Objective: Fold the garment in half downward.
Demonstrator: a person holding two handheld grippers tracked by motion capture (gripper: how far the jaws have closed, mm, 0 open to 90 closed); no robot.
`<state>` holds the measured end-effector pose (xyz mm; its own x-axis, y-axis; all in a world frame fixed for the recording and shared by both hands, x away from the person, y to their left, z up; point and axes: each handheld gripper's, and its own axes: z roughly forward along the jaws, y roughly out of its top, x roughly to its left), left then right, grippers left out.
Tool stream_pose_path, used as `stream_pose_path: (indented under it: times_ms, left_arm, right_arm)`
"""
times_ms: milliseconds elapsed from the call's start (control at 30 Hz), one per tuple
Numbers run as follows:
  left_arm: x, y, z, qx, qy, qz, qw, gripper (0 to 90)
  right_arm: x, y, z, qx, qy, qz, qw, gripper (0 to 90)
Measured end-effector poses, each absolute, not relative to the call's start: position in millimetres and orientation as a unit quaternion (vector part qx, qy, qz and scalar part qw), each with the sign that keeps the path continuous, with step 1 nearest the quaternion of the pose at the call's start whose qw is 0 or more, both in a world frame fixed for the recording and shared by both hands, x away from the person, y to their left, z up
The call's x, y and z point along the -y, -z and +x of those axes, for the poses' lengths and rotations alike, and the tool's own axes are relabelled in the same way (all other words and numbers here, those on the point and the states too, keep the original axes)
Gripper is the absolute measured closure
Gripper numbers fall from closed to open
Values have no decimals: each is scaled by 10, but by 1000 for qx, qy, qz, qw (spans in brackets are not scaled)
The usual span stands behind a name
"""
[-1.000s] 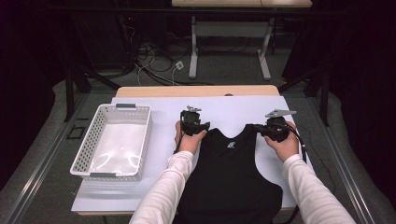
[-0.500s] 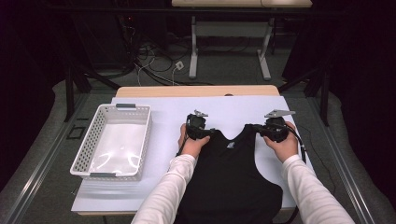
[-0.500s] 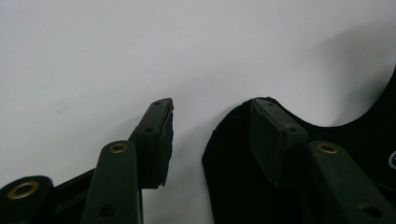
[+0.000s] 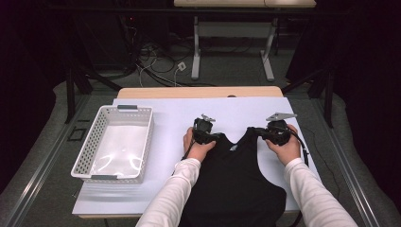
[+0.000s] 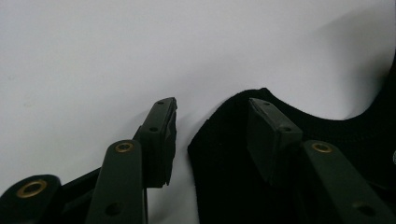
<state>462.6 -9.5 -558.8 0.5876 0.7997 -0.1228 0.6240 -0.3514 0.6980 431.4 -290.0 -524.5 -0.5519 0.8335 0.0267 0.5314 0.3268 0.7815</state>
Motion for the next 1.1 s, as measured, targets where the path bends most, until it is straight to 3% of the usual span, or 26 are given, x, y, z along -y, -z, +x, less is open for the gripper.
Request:
stream_pose_path:
  times_ms: [167, 367, 600, 1100]
  left_arm:
    - [91, 5591, 4635, -437, -98, 812, 375, 703]
    - [111, 5595, 4631, -439, -80, 810, 380, 816]
    - [78, 5524, 4636, -452, -89, 806, 372, 858]
    - [-244, 5246, 4637, -491, -124, 760, 408, 861]
  right_arm:
    - [2872, 5243, 4313, -790, -390, 432, 193, 852]
    - [2825, 5246, 4315, -793, -389, 428, 191, 853]
    - [2801, 5229, 4310, -792, -393, 426, 189, 853]
    - [2791, 5164, 4370, -788, -398, 431, 185, 852]
